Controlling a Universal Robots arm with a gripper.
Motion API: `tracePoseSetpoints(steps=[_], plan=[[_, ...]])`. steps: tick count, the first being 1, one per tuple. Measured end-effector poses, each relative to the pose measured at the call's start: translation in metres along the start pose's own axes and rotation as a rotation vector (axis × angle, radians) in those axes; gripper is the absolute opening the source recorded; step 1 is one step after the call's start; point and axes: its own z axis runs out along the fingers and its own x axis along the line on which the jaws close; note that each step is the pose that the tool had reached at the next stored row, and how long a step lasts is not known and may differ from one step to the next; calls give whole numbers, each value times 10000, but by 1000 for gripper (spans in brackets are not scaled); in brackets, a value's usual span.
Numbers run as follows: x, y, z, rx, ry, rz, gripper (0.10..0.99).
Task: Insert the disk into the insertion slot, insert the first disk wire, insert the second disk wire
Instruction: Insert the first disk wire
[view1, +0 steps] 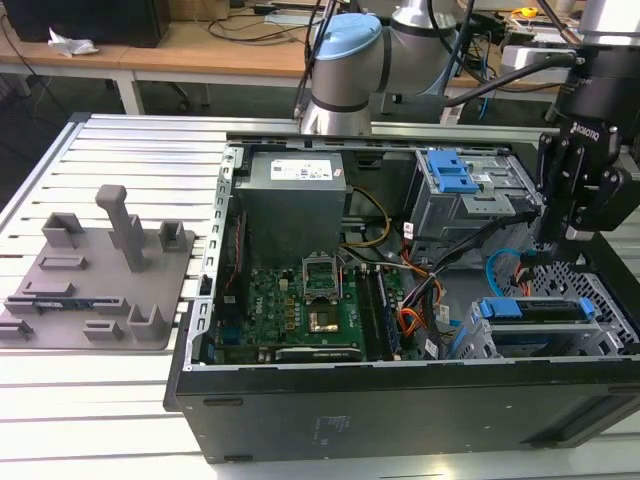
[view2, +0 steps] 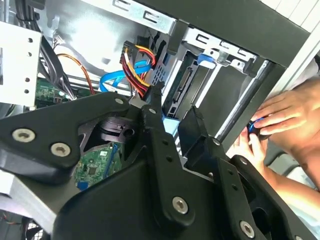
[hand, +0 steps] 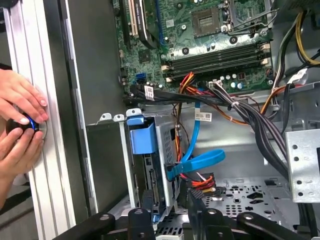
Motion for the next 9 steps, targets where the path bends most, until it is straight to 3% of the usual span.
tracePoseSetpoints(steps=[5,9], plan=[[-9,4,15,30,-3,11,408],[-48,15,8,425,0,141,408]])
